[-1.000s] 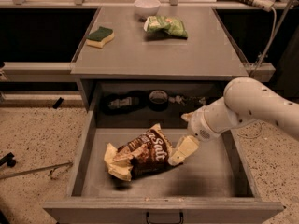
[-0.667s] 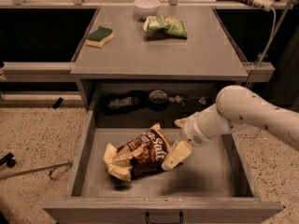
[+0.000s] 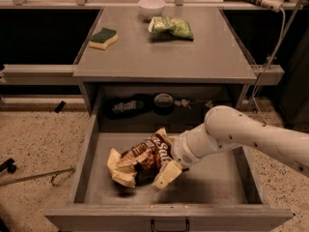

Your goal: Pick brown chip bag from top drawer and place on counter

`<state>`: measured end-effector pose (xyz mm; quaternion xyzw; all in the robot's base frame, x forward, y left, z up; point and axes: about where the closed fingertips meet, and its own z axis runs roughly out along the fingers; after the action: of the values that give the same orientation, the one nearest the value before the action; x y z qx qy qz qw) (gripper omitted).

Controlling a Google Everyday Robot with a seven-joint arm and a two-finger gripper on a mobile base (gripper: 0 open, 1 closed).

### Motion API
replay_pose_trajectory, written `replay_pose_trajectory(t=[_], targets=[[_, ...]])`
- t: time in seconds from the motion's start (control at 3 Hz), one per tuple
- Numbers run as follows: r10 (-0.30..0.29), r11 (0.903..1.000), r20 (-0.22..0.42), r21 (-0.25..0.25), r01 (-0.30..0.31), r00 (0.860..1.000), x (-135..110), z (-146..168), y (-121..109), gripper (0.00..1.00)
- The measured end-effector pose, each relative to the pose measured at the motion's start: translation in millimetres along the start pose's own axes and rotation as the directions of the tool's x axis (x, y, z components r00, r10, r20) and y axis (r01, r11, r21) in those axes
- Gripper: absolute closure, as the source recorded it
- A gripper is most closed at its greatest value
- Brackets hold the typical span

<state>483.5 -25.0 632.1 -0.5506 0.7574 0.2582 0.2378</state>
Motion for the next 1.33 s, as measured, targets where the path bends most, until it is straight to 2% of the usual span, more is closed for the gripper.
replay_pose_trajectory(t=[0.33,1.0,1.33], targets=[[-0.001,1.0,0.0,0.0,0.001,1.0,0,1,1,0.19],[-0.001,1.0,0.0,0.0,0.001,1.0,0,1,1,0.65],[-0.007,0.9994,-0.001,0.035,0.007,1.0,-8,-26,2,0.89]])
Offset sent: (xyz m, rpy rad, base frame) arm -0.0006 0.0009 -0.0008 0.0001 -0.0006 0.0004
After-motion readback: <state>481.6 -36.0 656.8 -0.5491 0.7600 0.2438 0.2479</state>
